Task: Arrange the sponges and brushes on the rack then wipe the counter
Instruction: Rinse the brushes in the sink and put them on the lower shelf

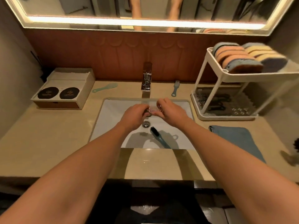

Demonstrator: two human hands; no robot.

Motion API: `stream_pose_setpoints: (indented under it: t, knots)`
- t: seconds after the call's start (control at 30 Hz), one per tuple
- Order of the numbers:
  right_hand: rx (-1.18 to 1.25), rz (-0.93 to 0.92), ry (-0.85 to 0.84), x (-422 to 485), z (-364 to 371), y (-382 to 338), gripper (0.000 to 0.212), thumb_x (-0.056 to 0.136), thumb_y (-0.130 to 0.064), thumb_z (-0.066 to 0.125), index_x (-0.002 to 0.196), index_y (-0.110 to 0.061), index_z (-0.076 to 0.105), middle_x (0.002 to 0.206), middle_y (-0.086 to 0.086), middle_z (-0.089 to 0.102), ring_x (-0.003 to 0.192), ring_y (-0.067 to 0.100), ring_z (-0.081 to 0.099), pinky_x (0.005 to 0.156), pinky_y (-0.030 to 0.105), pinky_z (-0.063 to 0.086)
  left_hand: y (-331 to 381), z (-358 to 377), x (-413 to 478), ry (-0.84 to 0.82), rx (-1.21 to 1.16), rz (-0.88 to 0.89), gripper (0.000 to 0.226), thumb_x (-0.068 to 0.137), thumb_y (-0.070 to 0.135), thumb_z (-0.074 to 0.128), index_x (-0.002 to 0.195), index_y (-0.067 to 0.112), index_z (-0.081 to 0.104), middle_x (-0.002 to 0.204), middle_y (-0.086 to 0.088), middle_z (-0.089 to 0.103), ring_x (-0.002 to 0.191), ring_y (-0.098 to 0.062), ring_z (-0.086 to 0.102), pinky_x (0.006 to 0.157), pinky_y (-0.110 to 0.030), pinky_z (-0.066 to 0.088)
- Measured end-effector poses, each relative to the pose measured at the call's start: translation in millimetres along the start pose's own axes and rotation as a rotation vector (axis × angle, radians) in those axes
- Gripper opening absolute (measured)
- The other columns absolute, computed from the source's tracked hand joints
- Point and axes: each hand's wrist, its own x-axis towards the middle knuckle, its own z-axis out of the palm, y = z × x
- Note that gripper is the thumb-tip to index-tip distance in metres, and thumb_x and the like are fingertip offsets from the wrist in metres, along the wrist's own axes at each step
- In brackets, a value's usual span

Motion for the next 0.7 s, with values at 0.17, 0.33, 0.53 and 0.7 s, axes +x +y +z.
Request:
stream_pose_setpoints:
  t: [0.17,0.33,0.53,0.7]
  knots:
    - [-0.01,0.106,0.021,-42.2,-7.2,44.4,0.043,0.098,-0.062,0.043,0.11,-0.021,0.048,0.104,0.004,0.051,0.087,0.026,0.055,0.065,0.04,0.046,39.8,18.9,22.2,0.082,0.08,0.124,0.012,0.096,0.034,0.064,0.106,0.026,0.064,0.1,0.005,0.069,0.097,-0.022,0.056,0.086,-0.039,0.043]
    - [-0.031,0.235,0.081,-75.4,-13.6,82.8,0.041,0.098,-0.061,0.046,0.115,-0.024,0.051,0.11,0.002,0.053,0.097,0.024,0.055,0.079,0.039,0.043,73.6,34.9,39.6,0.128,0.082,0.153,0.012,0.1,0.038,0.057,0.101,0.027,0.062,0.098,0.007,0.066,0.093,-0.019,0.044,0.08,-0.036,0.036]
    - [-0.086,0.311,0.141,-95.8,-16.2,126.2,0.04,0.1,-0.055,0.046,0.123,-0.023,0.054,0.116,0.003,0.056,0.106,0.025,0.056,0.09,0.043,0.044,105.3,53.6,59.7,0.083,-0.028,0.155,0.008,0.1,0.033,0.059,0.102,0.025,0.06,0.101,0.003,0.067,0.092,-0.016,0.044,0.073,-0.033,0.038]
    - [-0.222,0.41,0.228,-105.6,-16.3,166.8,0.034,0.101,-0.043,0.05,0.126,-0.02,0.054,0.121,0.005,0.056,0.111,0.027,0.053,0.093,0.044,0.042,118.0,67.7,83.2,0.028,-0.031,0.167,0.008,0.099,0.033,0.062,0.099,0.025,0.062,0.095,0.004,0.067,0.089,-0.016,0.049,0.07,-0.033,0.041]
